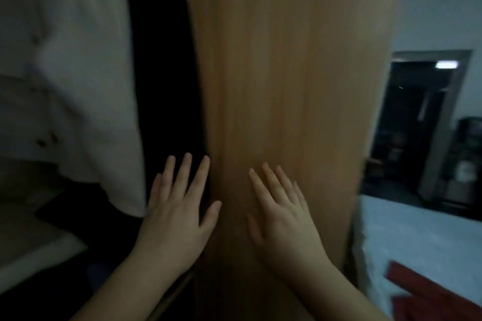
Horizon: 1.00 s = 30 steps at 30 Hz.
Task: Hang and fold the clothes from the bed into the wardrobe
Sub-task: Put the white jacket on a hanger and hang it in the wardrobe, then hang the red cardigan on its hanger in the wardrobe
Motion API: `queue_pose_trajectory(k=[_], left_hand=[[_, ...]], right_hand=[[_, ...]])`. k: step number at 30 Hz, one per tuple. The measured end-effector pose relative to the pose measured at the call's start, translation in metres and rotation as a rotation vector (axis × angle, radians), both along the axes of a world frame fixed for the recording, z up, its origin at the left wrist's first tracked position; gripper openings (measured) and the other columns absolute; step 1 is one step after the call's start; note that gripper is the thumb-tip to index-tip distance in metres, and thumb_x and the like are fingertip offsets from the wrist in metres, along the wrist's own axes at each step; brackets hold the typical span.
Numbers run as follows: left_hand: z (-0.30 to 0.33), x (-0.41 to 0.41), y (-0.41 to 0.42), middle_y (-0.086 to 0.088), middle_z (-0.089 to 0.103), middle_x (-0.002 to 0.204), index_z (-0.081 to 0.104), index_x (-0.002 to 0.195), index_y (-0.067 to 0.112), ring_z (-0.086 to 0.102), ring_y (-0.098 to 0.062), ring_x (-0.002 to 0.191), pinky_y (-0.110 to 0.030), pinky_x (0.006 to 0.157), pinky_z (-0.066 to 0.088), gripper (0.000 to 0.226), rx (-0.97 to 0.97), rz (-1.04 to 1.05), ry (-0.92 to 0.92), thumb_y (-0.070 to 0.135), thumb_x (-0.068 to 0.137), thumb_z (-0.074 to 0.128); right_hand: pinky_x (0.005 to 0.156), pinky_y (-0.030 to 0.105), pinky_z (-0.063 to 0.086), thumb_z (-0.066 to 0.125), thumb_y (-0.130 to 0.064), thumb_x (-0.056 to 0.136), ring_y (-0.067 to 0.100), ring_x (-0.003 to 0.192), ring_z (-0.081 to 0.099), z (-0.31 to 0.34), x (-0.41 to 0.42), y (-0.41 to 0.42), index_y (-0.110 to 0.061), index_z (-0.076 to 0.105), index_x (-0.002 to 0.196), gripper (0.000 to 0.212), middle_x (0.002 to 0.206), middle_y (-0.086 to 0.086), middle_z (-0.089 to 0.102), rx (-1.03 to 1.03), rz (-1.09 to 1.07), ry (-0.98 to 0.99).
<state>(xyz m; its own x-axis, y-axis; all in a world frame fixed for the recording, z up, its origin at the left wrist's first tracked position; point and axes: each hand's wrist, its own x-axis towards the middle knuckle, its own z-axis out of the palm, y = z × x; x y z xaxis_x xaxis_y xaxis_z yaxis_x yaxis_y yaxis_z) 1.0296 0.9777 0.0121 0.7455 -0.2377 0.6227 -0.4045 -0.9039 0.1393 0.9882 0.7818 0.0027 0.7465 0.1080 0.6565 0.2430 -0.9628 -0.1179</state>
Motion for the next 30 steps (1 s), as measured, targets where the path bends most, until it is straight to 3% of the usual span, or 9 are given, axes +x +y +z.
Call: queue_pose_trajectory(k=[3,6,10,14,18,24,30], left_hand=[[-0.023,-0.057,-0.081,0.007,-0.016,0.164,-0.029,0.146,0.044,-0.025,-0.018,0.148,-0.039,0.119,-0.009,0.074,0.01,-0.101,0.049,0.07,0.085,0.004],[-0.04,-0.1,-0.156,0.005,-0.011,0.166,-0.02,0.151,0.043,-0.021,-0.017,0.15,-0.042,0.121,-0.001,0.073,0.02,-0.278,0.093,0.066,0.091,0.015],[-0.061,-0.144,-0.25,-0.003,0.006,0.166,-0.003,0.157,0.037,-0.005,-0.024,0.153,-0.045,0.121,0.007,0.076,0.069,-0.475,0.128,0.064,0.089,0.021],[-0.079,-0.183,-0.332,0.001,-0.004,0.167,-0.008,0.155,0.041,-0.013,-0.02,0.152,-0.043,0.122,0.0,0.077,0.067,-0.622,0.172,0.067,0.086,0.016],[-0.097,-0.202,-0.395,0.001,-0.007,0.166,-0.01,0.155,0.039,-0.016,-0.019,0.151,-0.04,0.12,-0.008,0.075,0.108,-0.736,0.171,0.063,0.089,0.017],[-0.14,-0.182,-0.475,-0.001,-0.006,0.166,-0.013,0.154,0.039,-0.016,-0.021,0.151,-0.045,0.123,-0.002,0.074,0.14,-0.802,0.23,0.06,0.094,0.024],[-0.19,-0.134,-0.555,-0.005,0.0,0.166,-0.003,0.157,0.033,-0.01,-0.027,0.152,-0.049,0.123,0.004,0.075,0.127,-0.753,0.34,0.057,0.093,0.029]], right_hand=[[0.123,0.046,0.013,0.049,-0.042,0.094,0.016,0.153,0.001,-0.03,-0.074,-0.075,-0.033,0.017,0.158,0.072,0.166,-0.003,0.015,0.017,-0.14,0.051],[0.124,0.044,0.007,0.043,-0.046,0.095,0.016,0.154,-0.002,-0.053,-0.148,-0.141,-0.033,0.014,0.158,0.07,0.166,-0.004,0.009,0.046,-0.286,0.121],[0.123,0.041,0.004,0.032,-0.049,0.093,0.021,0.154,0.006,-0.079,-0.234,-0.212,-0.03,0.019,0.157,0.068,0.166,-0.001,0.014,0.109,-0.46,0.179],[0.124,0.046,0.012,0.035,-0.045,0.092,0.022,0.154,0.01,-0.097,-0.287,-0.269,-0.029,0.023,0.156,0.068,0.165,0.001,0.02,0.162,-0.63,0.174],[0.123,0.05,0.016,0.047,-0.038,0.091,0.023,0.153,0.013,-0.112,-0.32,-0.318,-0.027,0.028,0.155,0.069,0.164,0.003,0.023,0.218,-0.747,0.177],[0.123,0.048,0.013,0.054,-0.036,0.092,0.021,0.154,0.009,-0.141,-0.333,-0.403,-0.027,0.025,0.157,0.072,0.165,0.001,0.019,0.229,-0.859,0.27],[0.118,0.055,0.024,0.055,-0.034,0.085,0.028,0.151,0.02,-0.181,-0.293,-0.497,-0.02,0.032,0.155,0.074,0.162,0.008,0.028,0.254,-0.888,0.35]])
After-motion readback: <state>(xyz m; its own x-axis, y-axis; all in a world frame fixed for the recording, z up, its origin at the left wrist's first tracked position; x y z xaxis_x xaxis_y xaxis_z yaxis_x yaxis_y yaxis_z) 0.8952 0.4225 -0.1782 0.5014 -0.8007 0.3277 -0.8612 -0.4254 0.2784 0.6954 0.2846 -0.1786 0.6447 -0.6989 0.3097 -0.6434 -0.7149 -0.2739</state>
